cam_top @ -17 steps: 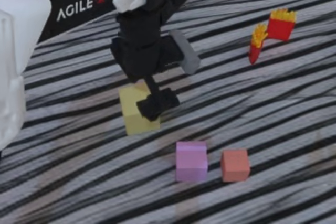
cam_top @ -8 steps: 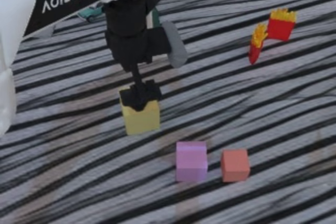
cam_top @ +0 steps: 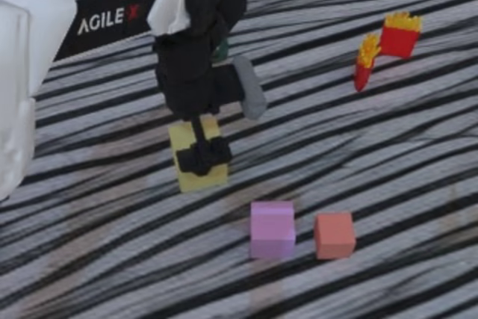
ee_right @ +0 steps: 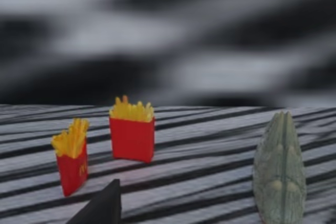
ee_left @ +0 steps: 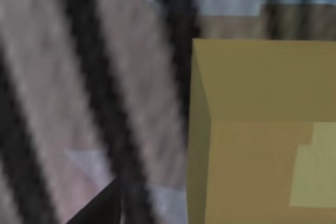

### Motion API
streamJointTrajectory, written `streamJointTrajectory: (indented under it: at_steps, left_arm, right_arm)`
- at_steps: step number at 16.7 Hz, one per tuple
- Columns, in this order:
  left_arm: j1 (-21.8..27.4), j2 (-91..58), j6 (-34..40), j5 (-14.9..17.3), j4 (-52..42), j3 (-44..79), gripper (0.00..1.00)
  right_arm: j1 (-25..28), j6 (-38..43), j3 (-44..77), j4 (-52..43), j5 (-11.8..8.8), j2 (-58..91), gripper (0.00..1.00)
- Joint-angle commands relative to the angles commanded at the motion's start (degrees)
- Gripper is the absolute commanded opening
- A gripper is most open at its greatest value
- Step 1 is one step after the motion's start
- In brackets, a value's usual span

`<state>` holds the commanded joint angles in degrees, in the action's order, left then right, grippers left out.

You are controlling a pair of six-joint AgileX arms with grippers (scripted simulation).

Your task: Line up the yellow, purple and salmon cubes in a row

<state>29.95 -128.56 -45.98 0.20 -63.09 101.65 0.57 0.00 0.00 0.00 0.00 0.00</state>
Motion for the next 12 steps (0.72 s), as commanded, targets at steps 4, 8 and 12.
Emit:
streamJointTrajectory:
  at_steps: [4,8,12]
  left_arm:
    - [-0.12,-1.90,-0.14,0.02,7.07,-5.18,1.00]
    - [-0.13,-2.17,-0.17,0.02,8.09,-5.93,1.00]
    - [-0.13,-2.17,-0.17,0.02,8.09,-5.93,0.77]
  right_arm:
    - [0.00,0.00,0.00,0.00,0.00,0.00,1.00]
    - [0.00,0.00,0.00,0.00,0.00,0.00,1.00]
    - [0.00,0.00,0.00,0.00,0.00,0.00,1.00]
